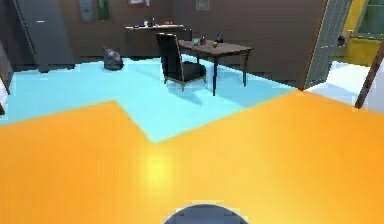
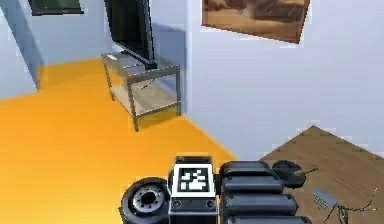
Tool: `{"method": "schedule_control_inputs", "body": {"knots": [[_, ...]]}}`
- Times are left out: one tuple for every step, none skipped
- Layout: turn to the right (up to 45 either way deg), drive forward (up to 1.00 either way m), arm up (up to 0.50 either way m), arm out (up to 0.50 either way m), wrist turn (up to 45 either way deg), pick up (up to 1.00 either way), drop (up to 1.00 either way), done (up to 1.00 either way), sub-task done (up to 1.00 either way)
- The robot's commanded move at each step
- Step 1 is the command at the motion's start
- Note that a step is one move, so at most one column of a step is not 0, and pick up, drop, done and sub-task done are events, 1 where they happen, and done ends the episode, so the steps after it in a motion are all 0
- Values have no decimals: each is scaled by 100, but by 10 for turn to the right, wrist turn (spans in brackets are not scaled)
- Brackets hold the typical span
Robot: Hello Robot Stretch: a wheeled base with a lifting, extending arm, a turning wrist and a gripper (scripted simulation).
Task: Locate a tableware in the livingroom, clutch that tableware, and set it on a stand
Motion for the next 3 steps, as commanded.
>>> {"method": "schedule_control_inputs", "body": {"knots": [[450, 0, 0, 0, 0, 0, 0, 0, 0], [90, 0, 0, 0, 0, 0, 0, 0, 0], [0, 100, 0, 0, 0, 0, 0, 0, 0]]}}
